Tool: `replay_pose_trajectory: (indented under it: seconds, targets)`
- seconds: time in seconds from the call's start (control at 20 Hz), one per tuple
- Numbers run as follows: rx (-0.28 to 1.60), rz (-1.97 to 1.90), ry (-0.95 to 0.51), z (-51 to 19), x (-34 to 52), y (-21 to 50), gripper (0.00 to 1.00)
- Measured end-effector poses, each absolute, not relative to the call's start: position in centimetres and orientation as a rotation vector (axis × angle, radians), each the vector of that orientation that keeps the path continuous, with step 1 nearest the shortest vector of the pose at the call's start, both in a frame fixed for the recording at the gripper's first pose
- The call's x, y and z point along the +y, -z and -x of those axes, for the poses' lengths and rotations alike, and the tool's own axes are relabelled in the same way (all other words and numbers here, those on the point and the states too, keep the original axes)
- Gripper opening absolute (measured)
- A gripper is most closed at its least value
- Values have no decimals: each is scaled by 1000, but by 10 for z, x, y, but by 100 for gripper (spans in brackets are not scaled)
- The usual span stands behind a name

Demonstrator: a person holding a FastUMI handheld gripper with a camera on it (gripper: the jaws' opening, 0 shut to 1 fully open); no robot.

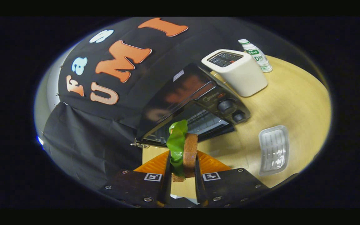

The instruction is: Open the toaster oven, put the food inside, and close the toaster oven door.

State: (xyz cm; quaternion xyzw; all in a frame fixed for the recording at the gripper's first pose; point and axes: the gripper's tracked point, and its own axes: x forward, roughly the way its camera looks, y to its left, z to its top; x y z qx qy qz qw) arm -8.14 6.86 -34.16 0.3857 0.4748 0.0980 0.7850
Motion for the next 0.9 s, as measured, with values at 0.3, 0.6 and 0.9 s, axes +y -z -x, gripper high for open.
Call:
replay_pose_trajectory:
  seconds: [0.3, 0.6, 0.9]
  targets:
    - [947, -950, -203, 49, 102, 358, 33]
    - [870, -1066, -165, 25, 132, 384, 33]
    - [752, -1109, -108, 1, 148, 393, 33]
